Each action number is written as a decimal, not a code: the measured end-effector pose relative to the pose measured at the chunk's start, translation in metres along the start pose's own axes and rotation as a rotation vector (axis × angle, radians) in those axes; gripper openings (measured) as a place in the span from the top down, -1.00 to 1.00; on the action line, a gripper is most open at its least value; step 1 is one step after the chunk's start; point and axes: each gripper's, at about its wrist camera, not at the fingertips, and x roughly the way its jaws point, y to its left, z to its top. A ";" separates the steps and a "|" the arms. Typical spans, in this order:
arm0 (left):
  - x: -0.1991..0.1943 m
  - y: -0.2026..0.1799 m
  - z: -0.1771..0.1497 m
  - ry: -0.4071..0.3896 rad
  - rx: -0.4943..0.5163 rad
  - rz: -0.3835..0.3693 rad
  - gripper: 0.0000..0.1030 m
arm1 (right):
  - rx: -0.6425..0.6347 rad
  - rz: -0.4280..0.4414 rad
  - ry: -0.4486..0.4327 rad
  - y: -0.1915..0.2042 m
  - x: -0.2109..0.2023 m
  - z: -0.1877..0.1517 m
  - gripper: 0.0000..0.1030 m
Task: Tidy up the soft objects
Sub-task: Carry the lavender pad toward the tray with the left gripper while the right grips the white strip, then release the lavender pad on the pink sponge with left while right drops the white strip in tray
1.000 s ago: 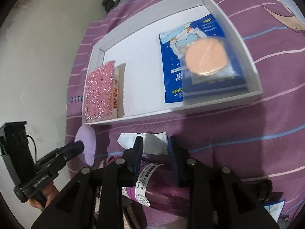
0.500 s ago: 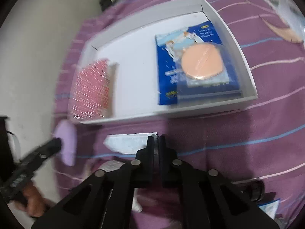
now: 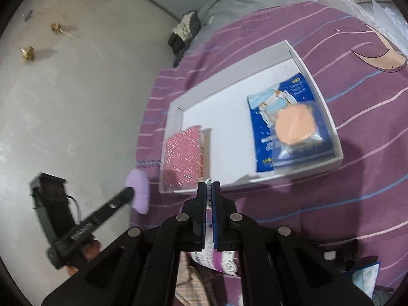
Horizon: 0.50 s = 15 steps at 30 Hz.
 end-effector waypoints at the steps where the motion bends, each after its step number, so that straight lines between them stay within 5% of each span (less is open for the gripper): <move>1: 0.003 0.000 0.000 -0.001 -0.001 0.001 0.56 | 0.004 0.016 -0.010 0.000 -0.003 0.000 0.96; 15: 0.033 -0.010 0.008 -0.055 -0.018 0.044 0.56 | 0.044 0.014 -0.073 -0.005 0.012 0.015 0.96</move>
